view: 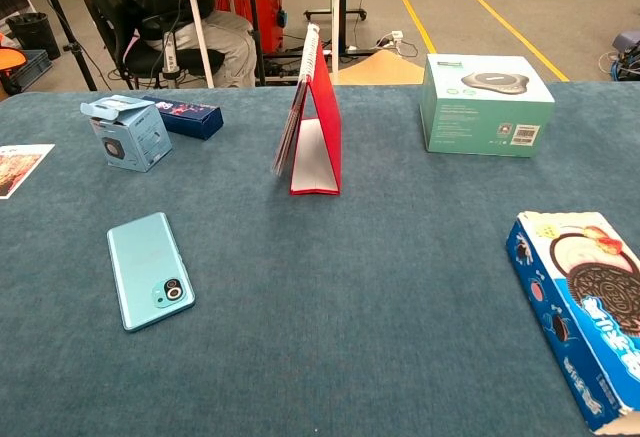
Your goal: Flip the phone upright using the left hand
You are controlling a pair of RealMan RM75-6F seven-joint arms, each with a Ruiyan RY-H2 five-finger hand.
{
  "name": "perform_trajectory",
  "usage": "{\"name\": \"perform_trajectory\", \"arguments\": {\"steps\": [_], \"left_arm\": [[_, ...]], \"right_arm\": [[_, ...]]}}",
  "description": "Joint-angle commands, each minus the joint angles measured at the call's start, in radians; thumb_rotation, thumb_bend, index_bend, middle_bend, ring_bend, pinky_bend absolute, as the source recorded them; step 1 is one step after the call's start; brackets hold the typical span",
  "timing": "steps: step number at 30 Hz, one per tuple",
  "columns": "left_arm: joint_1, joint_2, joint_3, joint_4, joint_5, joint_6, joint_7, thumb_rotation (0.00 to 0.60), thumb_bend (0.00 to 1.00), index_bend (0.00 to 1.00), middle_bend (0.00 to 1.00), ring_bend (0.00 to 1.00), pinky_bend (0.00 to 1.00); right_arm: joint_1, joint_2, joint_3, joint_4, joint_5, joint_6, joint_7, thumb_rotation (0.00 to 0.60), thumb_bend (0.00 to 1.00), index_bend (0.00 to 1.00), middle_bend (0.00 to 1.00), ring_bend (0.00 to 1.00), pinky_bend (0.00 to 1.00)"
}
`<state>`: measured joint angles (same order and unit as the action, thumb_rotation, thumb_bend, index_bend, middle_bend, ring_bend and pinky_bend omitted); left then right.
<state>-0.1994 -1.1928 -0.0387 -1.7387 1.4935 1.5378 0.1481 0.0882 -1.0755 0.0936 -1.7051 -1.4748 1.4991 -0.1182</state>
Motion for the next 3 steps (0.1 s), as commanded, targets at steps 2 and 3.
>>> {"name": "perform_trajectory", "arguments": {"steps": [2,3], "left_arm": [[0.037,0.072,0.023,-0.077,-0.063,-0.029,0.073,0.6,0.0,0.0,0.0,0.0,0.0],[0.036,0.074,0.02,-0.076,-0.07,-0.036,0.071,0.6,0.0,0.0,0.0,0.0,0.0]], "right_arm": [[-0.001,0.002,0.003,-0.002,0.003,0.004,-0.001,0.6,0.0,0.04,0.0,0.0,0.0],[-0.002,0.003,0.004,-0.002,0.003,0.005,-0.002,0.6,0.0,0.04,0.0,0.0,0.0]]}}
